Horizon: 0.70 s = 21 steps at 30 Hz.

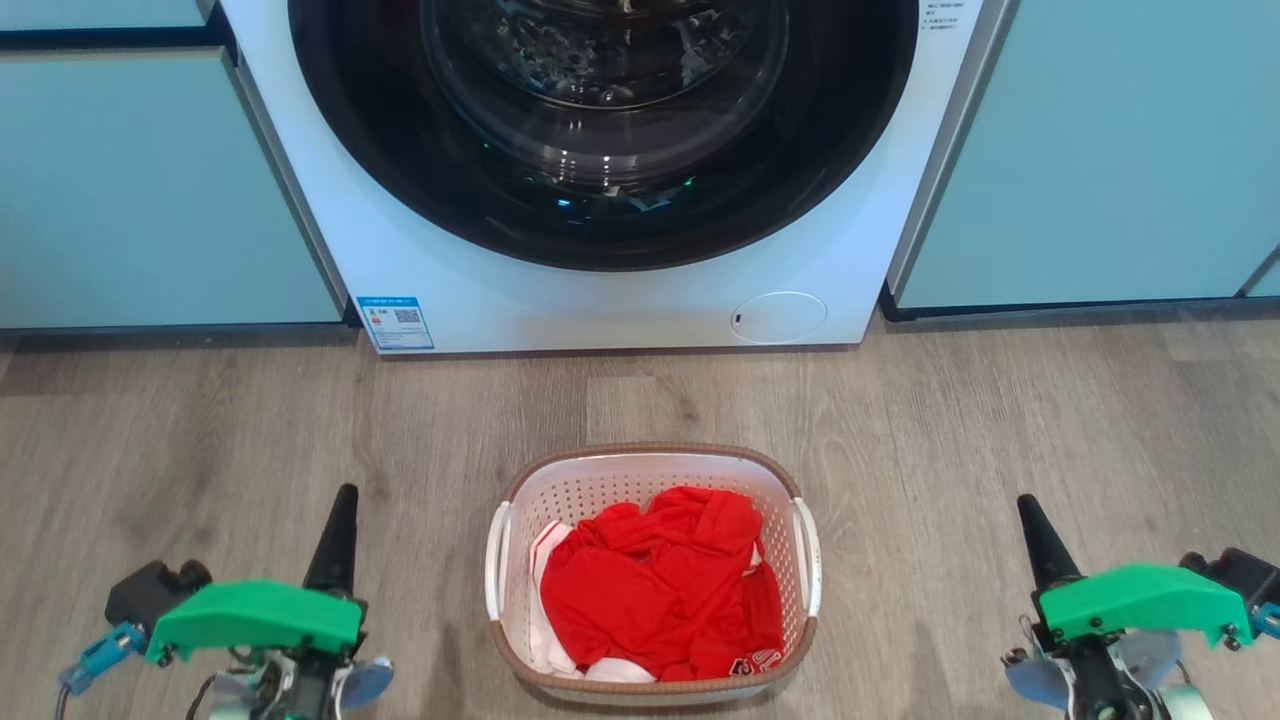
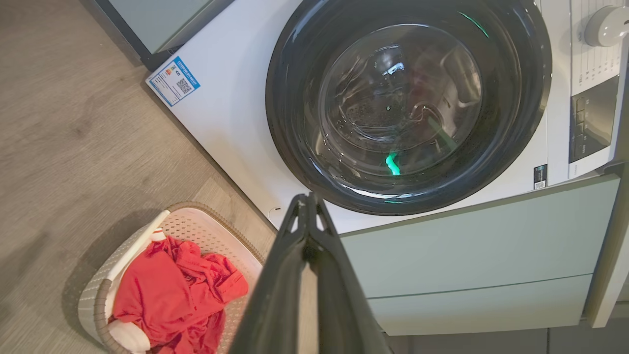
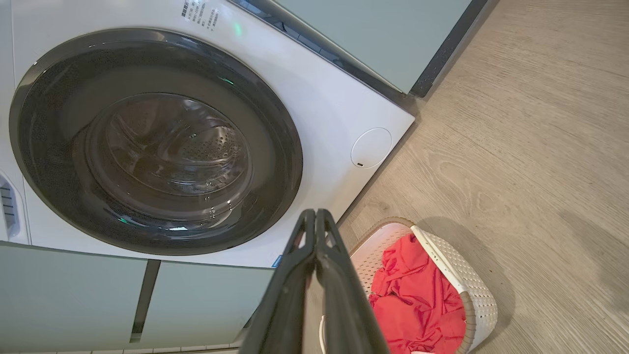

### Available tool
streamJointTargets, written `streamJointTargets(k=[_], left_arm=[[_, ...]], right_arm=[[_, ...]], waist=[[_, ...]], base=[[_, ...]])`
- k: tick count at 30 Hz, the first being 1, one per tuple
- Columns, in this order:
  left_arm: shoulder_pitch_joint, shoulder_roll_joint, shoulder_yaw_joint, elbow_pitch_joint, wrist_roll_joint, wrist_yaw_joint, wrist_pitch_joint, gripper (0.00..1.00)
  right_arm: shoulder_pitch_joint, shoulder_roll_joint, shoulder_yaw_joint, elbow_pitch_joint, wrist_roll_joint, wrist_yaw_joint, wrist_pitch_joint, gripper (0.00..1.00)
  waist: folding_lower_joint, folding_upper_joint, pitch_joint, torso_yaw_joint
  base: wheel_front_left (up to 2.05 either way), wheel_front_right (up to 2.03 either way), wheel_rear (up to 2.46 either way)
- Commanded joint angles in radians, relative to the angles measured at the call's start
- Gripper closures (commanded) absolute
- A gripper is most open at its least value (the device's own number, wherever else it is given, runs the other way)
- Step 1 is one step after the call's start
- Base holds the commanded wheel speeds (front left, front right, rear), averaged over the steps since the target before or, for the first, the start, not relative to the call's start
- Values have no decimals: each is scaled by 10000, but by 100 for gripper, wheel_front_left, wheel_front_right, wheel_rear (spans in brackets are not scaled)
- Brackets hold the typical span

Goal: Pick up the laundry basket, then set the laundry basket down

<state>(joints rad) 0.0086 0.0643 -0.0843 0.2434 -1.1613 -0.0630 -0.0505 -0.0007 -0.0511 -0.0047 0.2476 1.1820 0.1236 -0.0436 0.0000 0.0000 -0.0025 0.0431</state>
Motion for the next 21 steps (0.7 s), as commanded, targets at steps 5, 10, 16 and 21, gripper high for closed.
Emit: streamJointTargets(k=[5,10,16,21], left_arm=[[-680,157,471,-232,-720,-189,210,100],[-738,154,616,-202,-1247,-252,354,100],[-809,150,793,-166,-1881,-328,530,100],[-868,146,940,-136,-2402,-391,675,100]], right_arm=[[-605,-189,-45,-239,685,49,207,100],[-662,-192,-142,-214,1180,52,352,100],[-731,-194,-259,-184,1776,55,528,100],[-787,-194,-358,-159,2266,58,673,100]], waist=[[0,0,7,-54],[0,0,14,-103],[0,0,21,-162],[0,0,28,-210]], base=[[0,0,0],[0,0,0],[0,0,0],[0,0,0]])
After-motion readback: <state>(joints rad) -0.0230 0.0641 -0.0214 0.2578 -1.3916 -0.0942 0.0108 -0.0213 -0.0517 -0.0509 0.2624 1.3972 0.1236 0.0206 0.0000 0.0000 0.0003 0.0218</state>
